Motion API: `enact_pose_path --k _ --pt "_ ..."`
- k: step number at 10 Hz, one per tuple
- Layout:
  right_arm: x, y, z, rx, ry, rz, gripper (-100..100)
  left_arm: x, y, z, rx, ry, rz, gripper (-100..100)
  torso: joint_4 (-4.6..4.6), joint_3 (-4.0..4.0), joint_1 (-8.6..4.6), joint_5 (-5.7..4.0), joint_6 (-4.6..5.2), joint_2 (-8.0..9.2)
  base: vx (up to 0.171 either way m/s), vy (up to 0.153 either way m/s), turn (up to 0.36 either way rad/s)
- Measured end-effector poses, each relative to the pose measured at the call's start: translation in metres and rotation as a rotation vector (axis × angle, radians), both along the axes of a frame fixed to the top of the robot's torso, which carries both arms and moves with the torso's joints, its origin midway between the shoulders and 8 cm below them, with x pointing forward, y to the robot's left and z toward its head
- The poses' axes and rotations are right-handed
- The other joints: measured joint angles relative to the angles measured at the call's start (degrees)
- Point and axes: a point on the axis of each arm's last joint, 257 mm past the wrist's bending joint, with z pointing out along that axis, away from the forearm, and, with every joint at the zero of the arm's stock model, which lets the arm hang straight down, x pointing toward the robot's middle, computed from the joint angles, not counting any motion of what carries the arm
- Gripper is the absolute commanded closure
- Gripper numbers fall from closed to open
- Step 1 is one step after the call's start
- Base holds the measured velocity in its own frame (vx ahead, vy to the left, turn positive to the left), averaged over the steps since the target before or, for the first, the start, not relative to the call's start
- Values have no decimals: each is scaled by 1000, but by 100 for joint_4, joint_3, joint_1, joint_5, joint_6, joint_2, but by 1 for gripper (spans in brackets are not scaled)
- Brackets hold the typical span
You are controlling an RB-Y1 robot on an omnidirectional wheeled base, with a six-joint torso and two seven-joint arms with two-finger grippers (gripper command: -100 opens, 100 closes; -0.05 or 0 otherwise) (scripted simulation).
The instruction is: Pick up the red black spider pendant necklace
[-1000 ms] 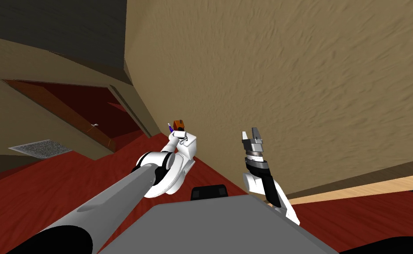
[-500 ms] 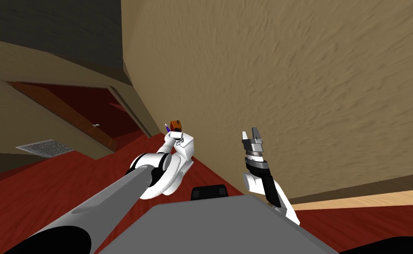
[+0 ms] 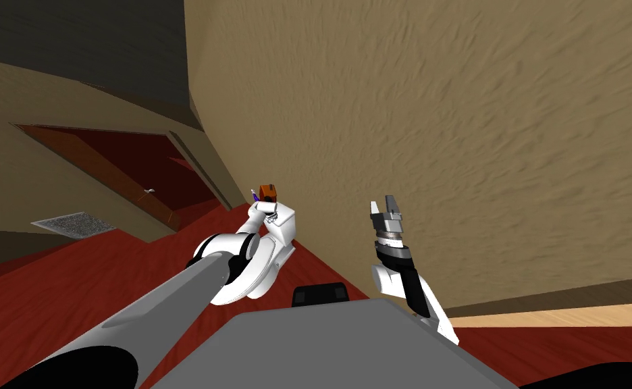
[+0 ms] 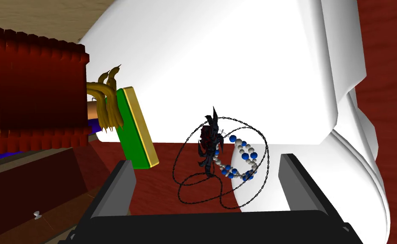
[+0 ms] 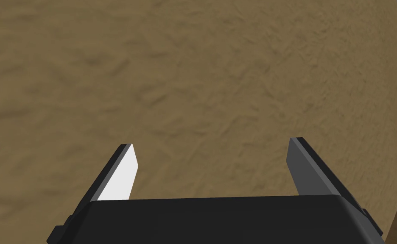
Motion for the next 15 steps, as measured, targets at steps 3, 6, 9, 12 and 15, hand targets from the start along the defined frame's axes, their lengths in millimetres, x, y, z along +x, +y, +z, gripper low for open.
enact_pose_path --k 3,6,9,12,15 --pt "0 0 0 0 0 0 0 -9 29 -3 23 15 41 -100 -1 -3 -5 -1 0 -5 33 -80 35" --pt "0 0 0 0 0 0 0 -23 55 -15 37 52 85 -100 -2 -3 13 4 -1 -4 18 -29 10" --pt "0 0 0 0 0 0 0 -22 55 -10 40 44 82 -100 3 4 26 5 0 6 -4 5 0" --pt "0 0 0 0 0 0 0 -18 54 -4 42 25 77 -100 1 3 24 6 -1 5 20 2 9" --pt "0 0 0 0 1 0 0 -21 57 -18 44 23 71 -100 -6 -17 30 9 -3 -28 68 12 6"
